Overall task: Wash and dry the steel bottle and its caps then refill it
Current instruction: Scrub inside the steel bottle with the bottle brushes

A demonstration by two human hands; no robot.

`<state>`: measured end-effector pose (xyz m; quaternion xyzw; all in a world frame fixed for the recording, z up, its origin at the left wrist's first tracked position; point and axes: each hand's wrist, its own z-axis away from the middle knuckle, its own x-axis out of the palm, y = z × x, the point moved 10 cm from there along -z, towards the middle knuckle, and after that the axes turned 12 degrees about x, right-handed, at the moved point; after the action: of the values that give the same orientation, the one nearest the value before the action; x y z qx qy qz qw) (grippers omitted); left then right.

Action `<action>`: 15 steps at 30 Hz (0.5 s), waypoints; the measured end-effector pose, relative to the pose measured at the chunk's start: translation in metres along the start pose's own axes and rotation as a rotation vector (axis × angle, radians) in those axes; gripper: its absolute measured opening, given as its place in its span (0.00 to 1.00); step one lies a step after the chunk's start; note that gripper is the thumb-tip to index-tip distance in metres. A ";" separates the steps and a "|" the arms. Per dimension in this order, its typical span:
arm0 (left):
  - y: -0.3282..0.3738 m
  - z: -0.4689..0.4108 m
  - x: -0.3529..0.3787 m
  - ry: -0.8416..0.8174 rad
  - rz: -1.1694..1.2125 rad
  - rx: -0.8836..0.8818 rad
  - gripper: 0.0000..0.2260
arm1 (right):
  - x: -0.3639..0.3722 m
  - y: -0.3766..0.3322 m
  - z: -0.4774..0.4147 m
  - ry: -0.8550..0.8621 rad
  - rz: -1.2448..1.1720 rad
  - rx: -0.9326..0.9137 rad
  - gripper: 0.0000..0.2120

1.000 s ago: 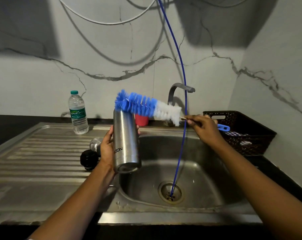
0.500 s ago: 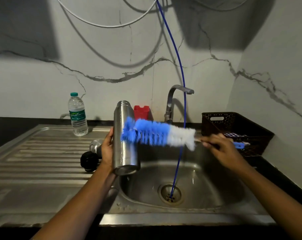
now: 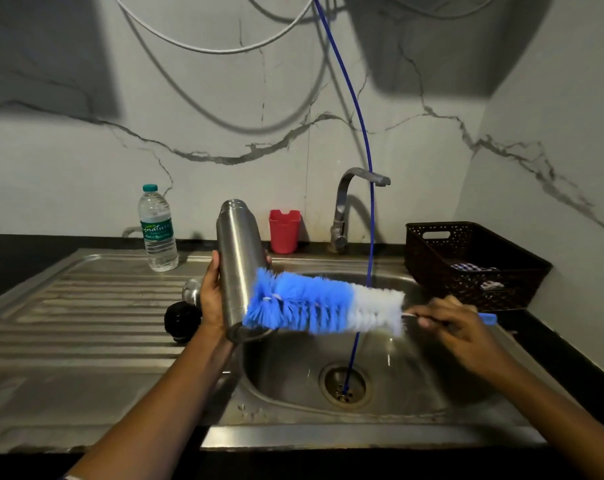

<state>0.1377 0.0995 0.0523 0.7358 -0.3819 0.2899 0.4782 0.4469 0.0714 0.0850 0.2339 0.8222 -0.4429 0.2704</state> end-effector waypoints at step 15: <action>-0.010 0.007 0.016 -0.106 0.043 -0.070 0.30 | 0.011 -0.005 -0.015 -0.022 -0.034 0.054 0.10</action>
<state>0.1555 0.0910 0.0578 0.7247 -0.4323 0.2474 0.4762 0.4314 0.0834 0.0879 0.2224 0.8108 -0.4719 0.2654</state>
